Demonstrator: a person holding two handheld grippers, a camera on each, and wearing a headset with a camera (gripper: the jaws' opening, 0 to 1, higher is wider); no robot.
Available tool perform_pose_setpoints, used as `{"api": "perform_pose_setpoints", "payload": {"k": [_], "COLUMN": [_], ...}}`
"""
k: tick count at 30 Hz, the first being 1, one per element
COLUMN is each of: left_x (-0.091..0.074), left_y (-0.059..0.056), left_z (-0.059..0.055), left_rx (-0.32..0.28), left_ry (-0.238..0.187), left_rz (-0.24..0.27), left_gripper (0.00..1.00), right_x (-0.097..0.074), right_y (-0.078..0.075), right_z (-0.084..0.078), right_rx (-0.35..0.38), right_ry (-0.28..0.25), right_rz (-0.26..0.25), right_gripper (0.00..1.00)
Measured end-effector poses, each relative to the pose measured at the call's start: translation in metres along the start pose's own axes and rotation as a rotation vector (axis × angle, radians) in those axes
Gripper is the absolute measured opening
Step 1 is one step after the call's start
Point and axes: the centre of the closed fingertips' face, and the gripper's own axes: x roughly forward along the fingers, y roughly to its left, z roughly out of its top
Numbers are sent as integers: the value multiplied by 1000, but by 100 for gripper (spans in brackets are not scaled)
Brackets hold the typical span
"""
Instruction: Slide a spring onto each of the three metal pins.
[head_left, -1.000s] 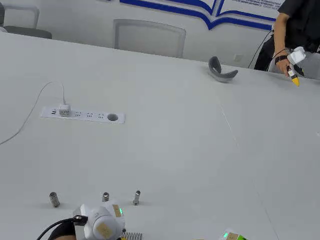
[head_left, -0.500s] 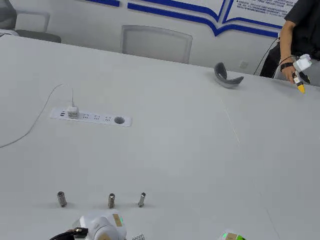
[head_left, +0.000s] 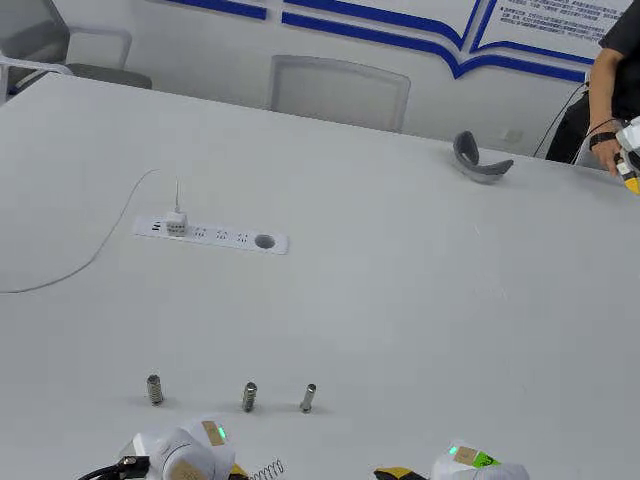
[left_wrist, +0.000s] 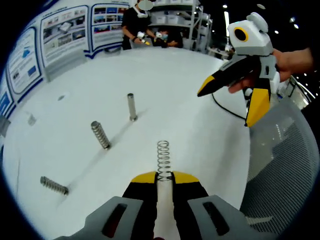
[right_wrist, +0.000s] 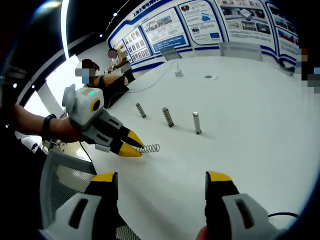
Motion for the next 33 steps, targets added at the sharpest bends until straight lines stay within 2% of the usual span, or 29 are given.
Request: {"api": "perform_pose_setpoints", "payload": {"k": [10,17,20,33], "left_x": [-22,-34,-37,-47], "left_y": [2,1,1,-8], "left_z": [-4,-3,-3,-3], "left_rx": [-7,-1,0,34], "left_ry": [-19,-33,-37,-48], "left_rz": [24,36,39,32], "left_gripper": [10,10,10,10], "right_x": [12,21,25,38], "right_y": [10,21,27,44], "right_z": [13,22,25,29], "right_rx": [2,9,22,28], "right_ry": [-9,-16,-16,-1], "right_rz": [47,96,126,191], "right_gripper": [70,64,61,53]}}
